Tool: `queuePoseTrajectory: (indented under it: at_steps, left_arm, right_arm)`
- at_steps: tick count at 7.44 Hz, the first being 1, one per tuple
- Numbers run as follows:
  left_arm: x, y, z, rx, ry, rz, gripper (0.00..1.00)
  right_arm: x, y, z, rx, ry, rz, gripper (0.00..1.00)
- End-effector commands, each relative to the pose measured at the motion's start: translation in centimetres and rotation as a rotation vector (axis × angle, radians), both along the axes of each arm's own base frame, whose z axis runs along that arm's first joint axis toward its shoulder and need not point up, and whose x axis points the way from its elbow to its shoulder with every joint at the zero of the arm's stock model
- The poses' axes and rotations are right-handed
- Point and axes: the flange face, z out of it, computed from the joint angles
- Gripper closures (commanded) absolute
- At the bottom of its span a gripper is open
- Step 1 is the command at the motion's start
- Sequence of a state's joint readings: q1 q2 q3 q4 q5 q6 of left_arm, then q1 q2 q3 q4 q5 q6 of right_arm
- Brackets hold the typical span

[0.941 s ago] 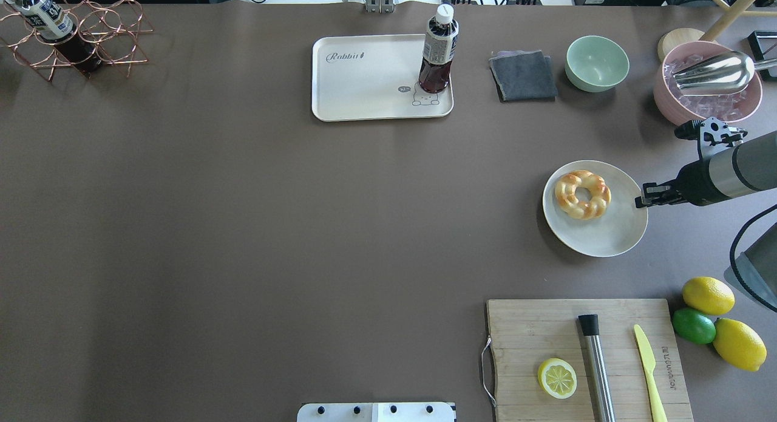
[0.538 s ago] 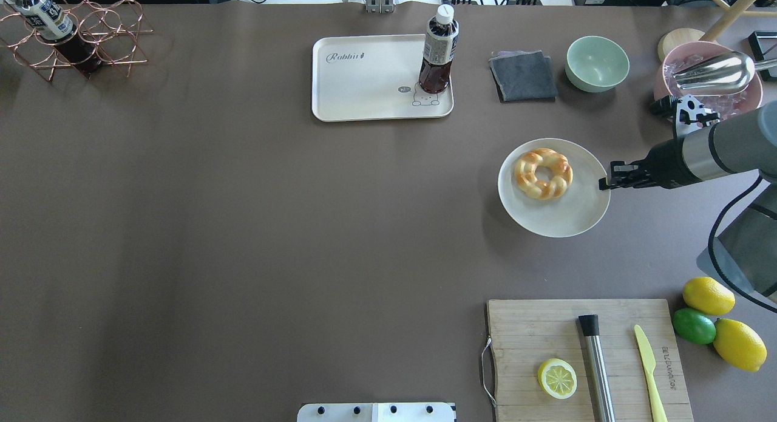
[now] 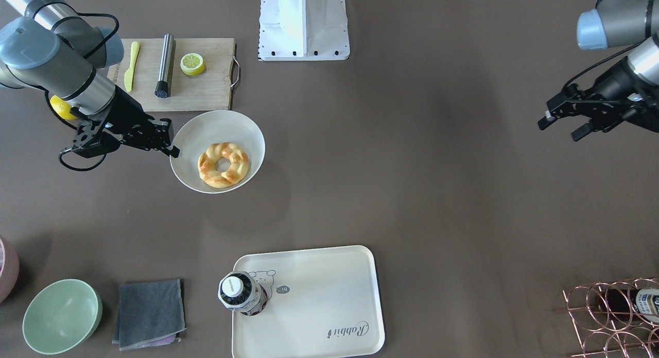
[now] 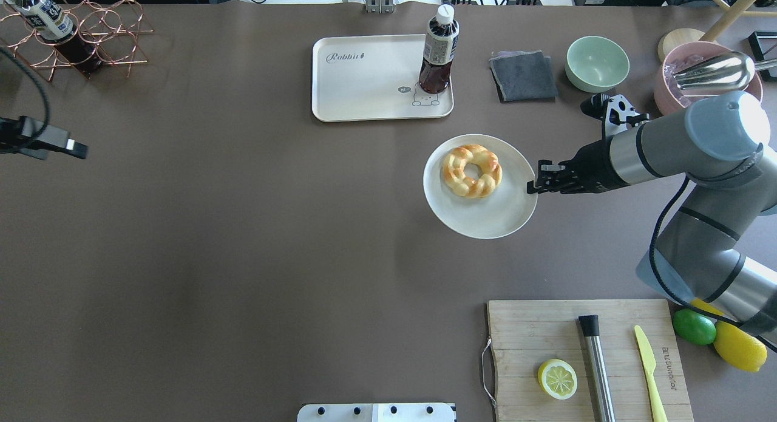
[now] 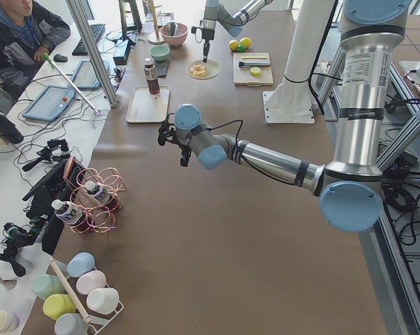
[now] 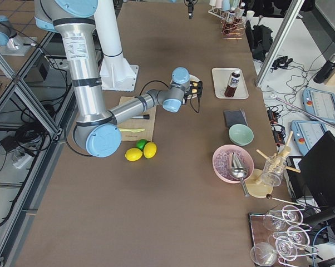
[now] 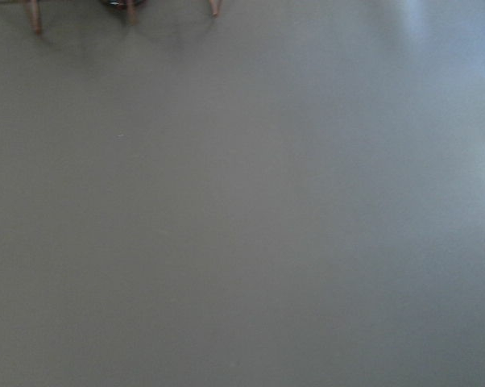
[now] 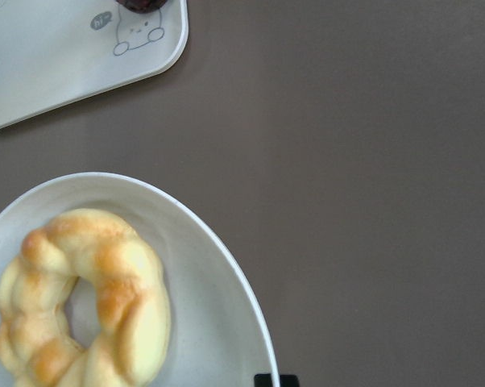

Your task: Place donut on tray

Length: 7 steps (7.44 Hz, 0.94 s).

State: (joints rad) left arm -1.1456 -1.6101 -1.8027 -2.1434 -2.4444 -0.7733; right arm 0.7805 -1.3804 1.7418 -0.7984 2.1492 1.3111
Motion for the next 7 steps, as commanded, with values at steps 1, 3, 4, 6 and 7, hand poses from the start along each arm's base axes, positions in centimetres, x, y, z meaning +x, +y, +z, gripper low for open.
queuePoseTrajectory:
  at_steps: [1, 3, 4, 6, 7]
  left_arm:
    - [12.1, 1.5, -12.0, -0.148, 0.127, 0.024, 0.03]
    - [22.7, 6.6, -17.5, -0.187, 0.15, 0.011, 0.03]
    - [25.1, 8.0, -19.1, -0.193, 0.162, -0.009, 0.03]
    - [26.3, 8.5, -20.3, -0.228, 0.145, -0.012, 0.04]
    - [26.7, 8.6, -20.5, -0.233, 0.134, -0.013, 0.07]
  right_arm:
    - [-4.5, 1.6, -7.1, -0.028, -0.012, -0.001, 1.0]
    - [-8.0, 3.3, -13.2, -0.028, 0.028, 0.013, 1.0]
    - [-9.4, 3.4, -15.5, -0.04, 0.05, 0.014, 1.0]
    - [-11.4, 4.7, -16.9, -0.022, 0.071, 0.024, 1.0]
    - [-12.2, 5.2, -17.1, -0.008, 0.076, 0.034, 1.0]
